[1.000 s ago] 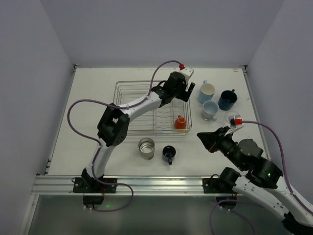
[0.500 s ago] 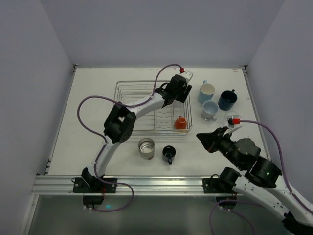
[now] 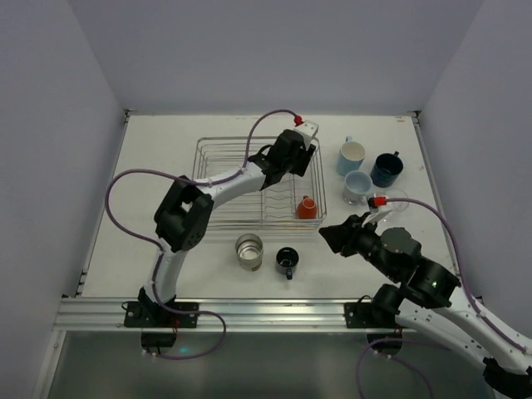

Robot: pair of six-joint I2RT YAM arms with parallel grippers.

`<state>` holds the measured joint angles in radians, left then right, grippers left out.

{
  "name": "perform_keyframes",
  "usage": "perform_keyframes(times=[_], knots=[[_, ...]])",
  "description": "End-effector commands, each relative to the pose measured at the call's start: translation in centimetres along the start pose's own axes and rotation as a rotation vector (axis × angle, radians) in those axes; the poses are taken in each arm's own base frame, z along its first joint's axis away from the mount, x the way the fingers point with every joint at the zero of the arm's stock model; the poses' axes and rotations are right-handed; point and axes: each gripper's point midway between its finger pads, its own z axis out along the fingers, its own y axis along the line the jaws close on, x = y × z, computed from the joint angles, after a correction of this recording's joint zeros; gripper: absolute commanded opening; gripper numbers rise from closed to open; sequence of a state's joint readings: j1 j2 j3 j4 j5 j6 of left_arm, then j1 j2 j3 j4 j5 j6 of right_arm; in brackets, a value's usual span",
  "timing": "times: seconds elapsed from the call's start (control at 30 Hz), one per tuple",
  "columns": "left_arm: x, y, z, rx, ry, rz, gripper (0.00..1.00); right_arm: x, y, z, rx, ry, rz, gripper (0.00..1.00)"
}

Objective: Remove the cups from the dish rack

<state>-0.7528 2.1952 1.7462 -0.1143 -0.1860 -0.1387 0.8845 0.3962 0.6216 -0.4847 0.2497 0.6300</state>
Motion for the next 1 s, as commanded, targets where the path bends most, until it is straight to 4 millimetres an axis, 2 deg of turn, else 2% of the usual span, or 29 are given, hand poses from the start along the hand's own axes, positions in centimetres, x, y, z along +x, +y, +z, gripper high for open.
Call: perform_keyframes(times=[0.0,0.13,0.17,0.2,0.27,0.3,0.37,0.4,0.43,0.47,0.5,0.57,0.63,0.77,0.97], knots=[[-10.6,0.5,-7.2,0.041,-0.306,-0.083,0.24,-1.9,2.8,1.1,-0.111,-0.073,0.037,0.37],[-11.8,0.5,-11.5,0.085,-0.372,-0.155,0.21,-2.4,4.4,2.1,-0.181,-0.097,0.035,0.41],[-12.3,0.4,-12.5,0.098,-0.399,-0.173,0.2,-3.2,5.0,2.1,-0.206,-0.13,0.041,0.42],[-12.2,0.2,-14.3,0.13,-0.413,-0.189,0.19,-3.4,5.2,2.3,-0.213,-0.142,0.044,0.43],[-12.4,-0.3,-16.2,0.181,-0.443,-0.247,0.16,-4.7,6.1,2.3,-0.253,-0.184,0.053,0.43],[-11.9,-0.9,-17.9,0.239,-0.447,-0.263,0.15,-4.8,6.6,2.2,-0.278,-0.18,0.05,0.43],[-12.2,-2.0,-20.1,0.333,-0.47,-0.329,0.13,-6.2,7.4,2.2,-0.309,-0.215,0.05,0.43],[-11.5,-2.8,-21.9,0.402,-0.468,-0.345,0.12,-6.5,7.8,2.0,-0.328,-0.223,0.042,0.43],[-11.2,-3.4,-22.9,0.448,-0.461,-0.401,0.11,-7.2,8.0,1.9,-0.334,-0.241,0.041,0.43],[-12.4,-3.6,-25.5,0.5,-0.52,-0.422,0.11,-7.7,8.3,1.8,-0.348,-0.259,0.043,0.43],[-10.9,-4.1,-26.0,0.543,-0.491,-0.439,0.11,-8.0,8.4,1.8,-0.354,-0.267,0.046,0.44],[-10.7,-4.4,-28.6,0.609,-0.521,-0.512,0.1,-8.6,8.7,1.8,-0.373,-0.281,0.052,0.44],[-10.6,-4.9,-30.2,0.671,-0.522,-0.563,0.09,-9.1,8.3,2.2,-0.36,-0.297,0.062,0.44],[-10.2,-5.2,-33.0,0.747,-0.545,-0.6,0.09,-9.4,9.4,2.5,-0.419,-0.273,0.049,0.48],[-9.7,-5.9,-34.2,0.824,-0.539,-0.63,0.09,-10.2,11.3,2.6,-0.495,-0.265,0.042,0.5]])
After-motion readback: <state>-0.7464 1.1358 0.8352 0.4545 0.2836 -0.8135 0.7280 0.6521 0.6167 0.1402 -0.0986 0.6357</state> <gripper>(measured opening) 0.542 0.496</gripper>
